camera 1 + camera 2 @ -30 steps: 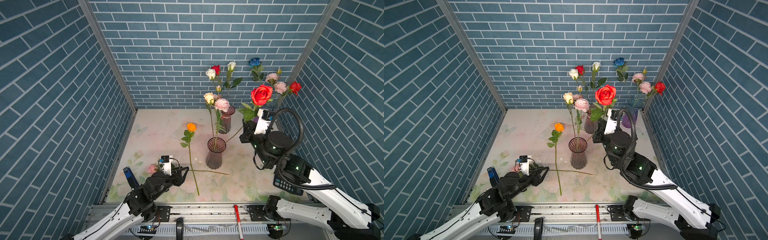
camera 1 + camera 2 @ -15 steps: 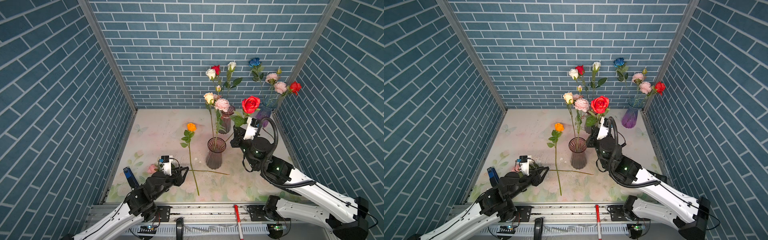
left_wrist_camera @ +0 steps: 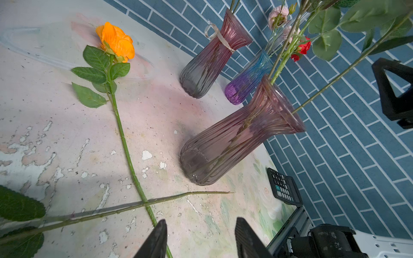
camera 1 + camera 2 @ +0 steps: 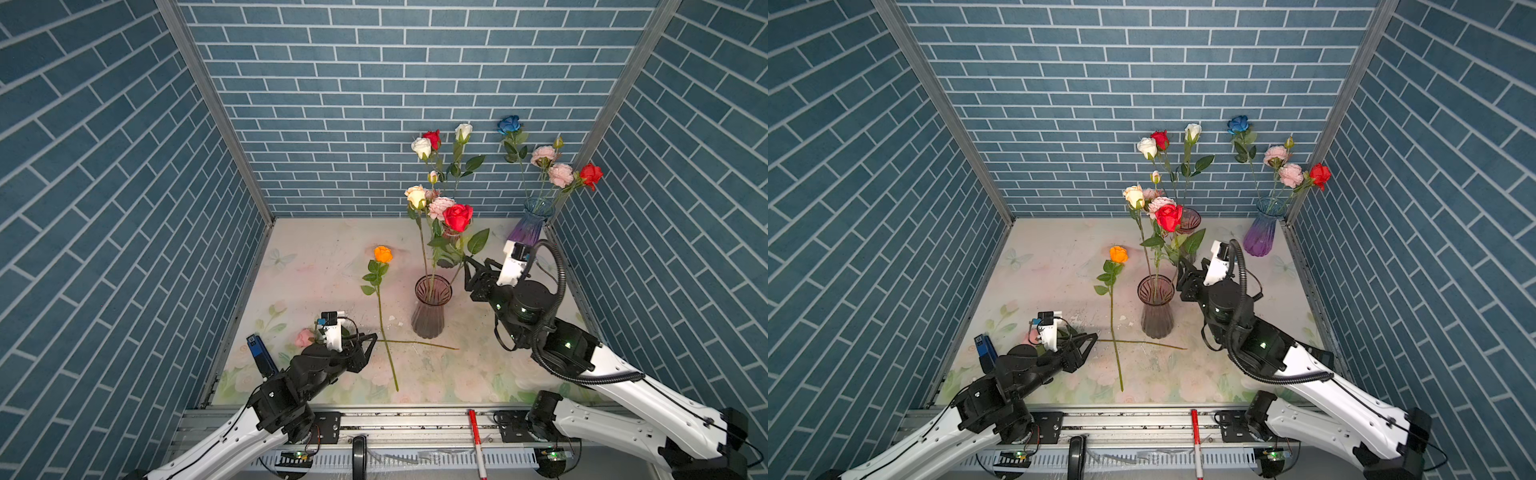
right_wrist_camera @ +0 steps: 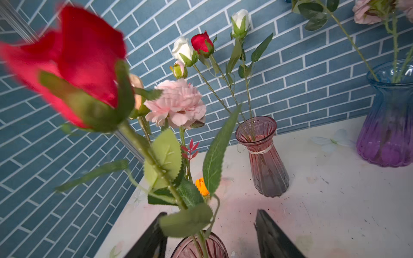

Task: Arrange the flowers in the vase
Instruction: 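Open the right gripper and draw it back toward the robot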

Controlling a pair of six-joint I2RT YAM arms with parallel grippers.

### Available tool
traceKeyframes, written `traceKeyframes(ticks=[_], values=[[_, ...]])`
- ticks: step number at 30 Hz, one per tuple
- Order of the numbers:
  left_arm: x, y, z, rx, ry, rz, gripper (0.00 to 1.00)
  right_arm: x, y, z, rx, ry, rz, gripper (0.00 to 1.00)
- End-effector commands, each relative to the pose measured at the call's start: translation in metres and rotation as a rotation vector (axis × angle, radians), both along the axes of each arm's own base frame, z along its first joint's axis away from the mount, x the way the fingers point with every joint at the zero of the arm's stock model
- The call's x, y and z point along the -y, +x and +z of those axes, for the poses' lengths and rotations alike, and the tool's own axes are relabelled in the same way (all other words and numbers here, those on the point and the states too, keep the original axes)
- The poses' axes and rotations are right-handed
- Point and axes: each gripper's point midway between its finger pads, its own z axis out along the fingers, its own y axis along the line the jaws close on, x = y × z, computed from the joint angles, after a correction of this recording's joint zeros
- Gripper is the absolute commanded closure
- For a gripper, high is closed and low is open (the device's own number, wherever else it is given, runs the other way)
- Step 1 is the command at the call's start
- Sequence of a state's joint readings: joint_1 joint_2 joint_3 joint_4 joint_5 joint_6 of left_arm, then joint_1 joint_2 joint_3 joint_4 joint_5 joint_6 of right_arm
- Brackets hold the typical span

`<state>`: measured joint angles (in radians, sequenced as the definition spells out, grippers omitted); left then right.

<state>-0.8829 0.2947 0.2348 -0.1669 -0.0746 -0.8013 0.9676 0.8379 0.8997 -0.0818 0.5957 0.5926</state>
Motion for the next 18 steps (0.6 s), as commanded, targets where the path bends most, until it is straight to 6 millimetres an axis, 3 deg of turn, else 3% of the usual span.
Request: traceKeyframes(ticks=[1, 7, 13, 18], values=[[-0.002, 0.001, -0.005, -0.008, 0.009, 0.013, 0.48, 0.015, -0.014, -0.014, -0.068, 0.014, 0.013, 0.37], [-0.001, 0.002, -0.007, -0.016, 0.013, 0.015, 0.49, 0.036, -0.034, -0.030, -0.121, 0.000, 0.039, 0.41], [-0.003, 0.003, -0.010, -0.034, 0.022, 0.028, 0.48, 0.069, -0.049, -0.068, -0.164, -0.008, -0.019, 0.43], [-0.005, 0.005, -0.013, -0.049, 0.027, 0.044, 0.48, 0.084, -0.059, -0.090, -0.191, -0.002, -0.027, 0.47]])
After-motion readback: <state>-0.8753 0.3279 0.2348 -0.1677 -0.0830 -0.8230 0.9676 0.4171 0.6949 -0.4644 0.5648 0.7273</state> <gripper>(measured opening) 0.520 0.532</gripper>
